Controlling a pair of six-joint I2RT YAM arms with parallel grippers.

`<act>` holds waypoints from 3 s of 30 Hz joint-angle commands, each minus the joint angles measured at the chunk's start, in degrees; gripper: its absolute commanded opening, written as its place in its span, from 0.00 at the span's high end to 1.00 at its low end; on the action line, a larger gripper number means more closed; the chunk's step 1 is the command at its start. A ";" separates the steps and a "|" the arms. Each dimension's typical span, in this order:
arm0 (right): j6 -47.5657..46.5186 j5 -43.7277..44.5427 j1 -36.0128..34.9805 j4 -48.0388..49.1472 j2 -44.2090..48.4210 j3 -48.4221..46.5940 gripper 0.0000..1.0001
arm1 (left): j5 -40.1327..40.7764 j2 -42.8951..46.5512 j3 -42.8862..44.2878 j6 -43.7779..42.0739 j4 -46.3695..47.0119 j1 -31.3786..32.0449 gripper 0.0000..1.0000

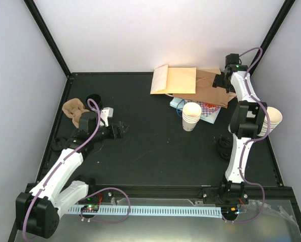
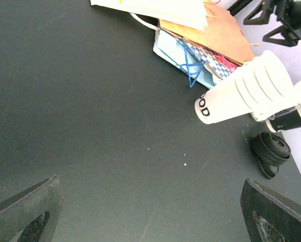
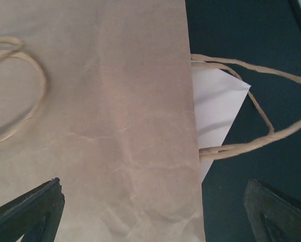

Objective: Pack the takeout coffee

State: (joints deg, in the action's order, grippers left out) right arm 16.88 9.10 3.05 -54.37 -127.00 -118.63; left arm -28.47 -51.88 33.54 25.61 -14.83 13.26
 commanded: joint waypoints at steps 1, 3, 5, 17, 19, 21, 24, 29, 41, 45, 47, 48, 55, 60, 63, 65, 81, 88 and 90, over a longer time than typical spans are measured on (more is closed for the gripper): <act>0.92 0.11 0.15 -1.66 -4.23 -6.30 0.00 | -1.04 0.34 -0.13 0.26 2.86 0.45 0.01; 0.70 0.27 0.16 -2.56 -6.75 -9.40 0.00 | -1.06 0.18 -0.31 0.11 3.13 0.45 0.01; 0.98 0.84 0.28 -2.96 -8.77 -11.73 0.00 | -1.04 -0.17 -0.17 -0.24 3.00 0.46 0.01; 3.93 5.31 0.48 -1.44 -14.46 -13.52 0.00 | -0.51 -1.16 0.81 -1.46 2.44 0.45 0.01; 4.11 -0.05 0.70 -0.88 -15.10 -13.62 0.00 | -0.39 -1.21 0.83 -1.45 2.37 0.45 0.01; 4.44 -5.71 1.01 -0.52 -15.66 -13.95 0.02 | -0.42 -1.21 0.74 -1.49 2.37 0.45 0.01; 4.53 -15.61 1.15 0.70 -15.07 -13.83 0.16 | -0.54 -1.21 0.80 -1.60 2.34 0.45 0.01; 6.38 -28.12 1.09 7.50 -9.04 -8.25 0.41 | -0.54 -0.99 0.91 -1.85 2.00 0.45 0.01; 7.05 -42.01 1.08 11.95 -4.90 -6.53 0.99 | -0.51 -0.16 0.91 -2.10 1.43 0.45 0.01; 6.75 -41.49 1.08 11.15 -3.37 -7.59 0.99 | -0.38 0.31 0.94 -2.22 1.17 0.46 0.01; 5.82 -40.85 1.06 9.81 -1.78 -8.93 0.99 | -0.36 0.67 1.00 -2.29 0.99 0.45 0.01; 5.45 -40.42 1.02 9.24 -0.73 -9.39 0.99 | -0.35 0.76 1.08 -2.30 0.88 0.45 0.01; 3.04 -38.24 0.90 8.98 10.35 -9.93 0.99 | -0.34 1.49 1.17 -1.82 0.88 0.45 0.01; 0.82 -37.98 0.82 6.85 16.06 -13.26 0.99 | -0.48 2.24 1.35 -1.24 0.94 0.45 0.01; -0.30 -40.01 0.50 7.14 20.16 -13.64 0.99 | -0.80 2.69 1.42 -0.64 1.28 0.45 0.01; -1.58 -40.56 -0.39 7.26 23.37 -14.17 0.99 | -1.04 2.91 1.59 -0.36 1.40 0.45 0.01; -2.44 -43.24 -23.03 10.58 46.44 1.57 0.99 | 0.76 9.04 2.52 0.59 -1.93 0.45 0.01; -1.01 -41.29 -29.71 10.07 52.21 15.71 0.99 | 3.87 14.94 2.93 2.64 -6.72 0.44 0.01; -1.70 -38.92 -31.09 8.84 53.32 20.46 0.99 | 4.29 17.18 2.86 3.30 -8.28 0.45 0.01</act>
State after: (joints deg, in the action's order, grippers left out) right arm 15.20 -33.19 -25.76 -44.18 -75.02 -105.14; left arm -25.91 -38.13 33.65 27.00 -19.16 13.28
